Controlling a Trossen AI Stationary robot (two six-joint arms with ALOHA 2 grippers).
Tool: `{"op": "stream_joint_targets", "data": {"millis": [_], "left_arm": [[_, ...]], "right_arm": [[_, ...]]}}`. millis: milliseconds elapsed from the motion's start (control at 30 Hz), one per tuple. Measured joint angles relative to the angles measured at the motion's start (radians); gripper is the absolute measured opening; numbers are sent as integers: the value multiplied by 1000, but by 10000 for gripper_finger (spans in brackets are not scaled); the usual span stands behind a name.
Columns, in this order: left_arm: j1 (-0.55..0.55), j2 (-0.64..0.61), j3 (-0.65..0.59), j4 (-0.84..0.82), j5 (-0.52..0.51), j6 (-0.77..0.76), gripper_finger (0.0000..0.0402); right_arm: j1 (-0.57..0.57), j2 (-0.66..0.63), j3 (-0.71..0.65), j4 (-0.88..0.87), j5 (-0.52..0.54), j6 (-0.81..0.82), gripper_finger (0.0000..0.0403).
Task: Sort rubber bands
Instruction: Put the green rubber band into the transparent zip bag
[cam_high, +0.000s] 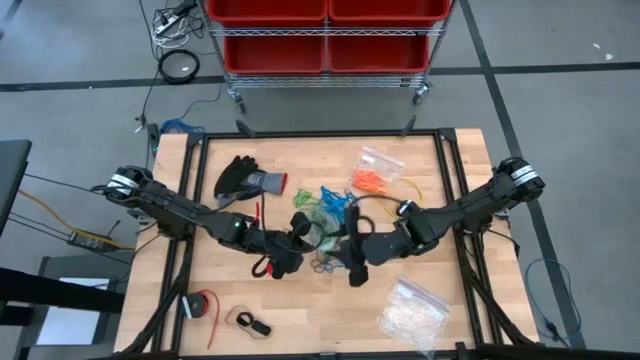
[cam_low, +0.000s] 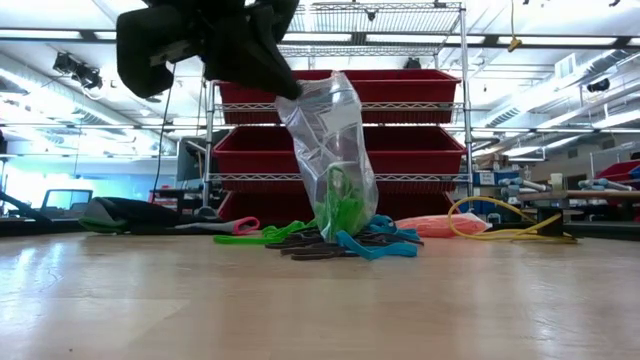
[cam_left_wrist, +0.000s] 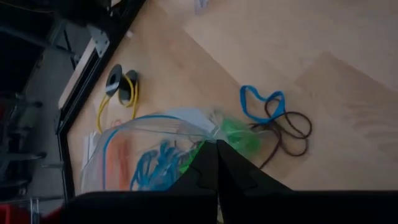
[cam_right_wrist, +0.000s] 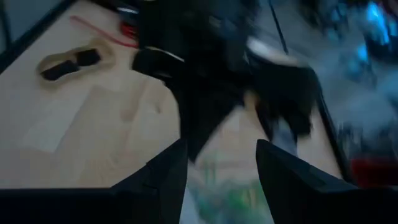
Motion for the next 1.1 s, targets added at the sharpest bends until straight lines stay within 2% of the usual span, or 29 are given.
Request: {"op": "stream_joint_targets", "data": {"millis": [267, 533, 700, 1100], "left_arm": [[0, 0, 0, -6, 6, 3, 0], [0, 0, 0, -27, 9, 2, 0], [0, 0, 0, -21, 1, 3, 0], [0, 0, 0, -71, -67, 9, 0]], "right_arm": [[-75, 121, -1, -17, -167, -50, 169], [-126, 151, -1, -36, -181, -52, 169], [-161, 152, -1, -107, -274, -55, 159], [-173, 152, -1, -260, -188, -47, 112]]}}
